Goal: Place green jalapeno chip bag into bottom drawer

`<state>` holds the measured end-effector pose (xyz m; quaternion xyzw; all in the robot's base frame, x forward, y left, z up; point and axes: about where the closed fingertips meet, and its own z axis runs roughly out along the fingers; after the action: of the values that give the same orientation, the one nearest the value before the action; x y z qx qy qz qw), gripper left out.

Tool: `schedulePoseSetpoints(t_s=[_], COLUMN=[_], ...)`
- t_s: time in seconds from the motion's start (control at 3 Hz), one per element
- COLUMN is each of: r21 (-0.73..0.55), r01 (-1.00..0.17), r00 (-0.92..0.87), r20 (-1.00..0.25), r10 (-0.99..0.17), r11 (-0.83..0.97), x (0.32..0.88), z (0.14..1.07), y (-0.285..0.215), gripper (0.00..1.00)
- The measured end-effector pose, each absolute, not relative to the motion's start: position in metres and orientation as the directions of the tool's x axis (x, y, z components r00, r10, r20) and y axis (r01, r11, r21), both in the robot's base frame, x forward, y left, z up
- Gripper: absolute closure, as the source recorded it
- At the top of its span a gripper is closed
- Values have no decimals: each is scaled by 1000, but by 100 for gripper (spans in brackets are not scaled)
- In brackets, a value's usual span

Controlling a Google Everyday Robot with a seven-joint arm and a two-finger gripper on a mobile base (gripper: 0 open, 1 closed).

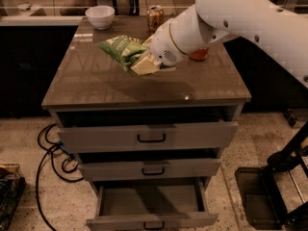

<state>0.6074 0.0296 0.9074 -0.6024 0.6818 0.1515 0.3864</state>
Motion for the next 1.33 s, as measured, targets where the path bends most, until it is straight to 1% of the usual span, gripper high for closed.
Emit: schedulePoseSetpoints(t_s=[0.33,0.67,1.0,1.33], r21=[-231,-230,-218,-158], r01=[-952,-952,-968,-987], r00=[22,22,59,93], r20=[-706,-705,-690,-683], r10=[-708,-708,-721,-724], r11=[200,199,129,22], x=[603,603,586,524], z=[899,899,887,868], y=[30,30,39,37], gripper=[100,100,100,100])
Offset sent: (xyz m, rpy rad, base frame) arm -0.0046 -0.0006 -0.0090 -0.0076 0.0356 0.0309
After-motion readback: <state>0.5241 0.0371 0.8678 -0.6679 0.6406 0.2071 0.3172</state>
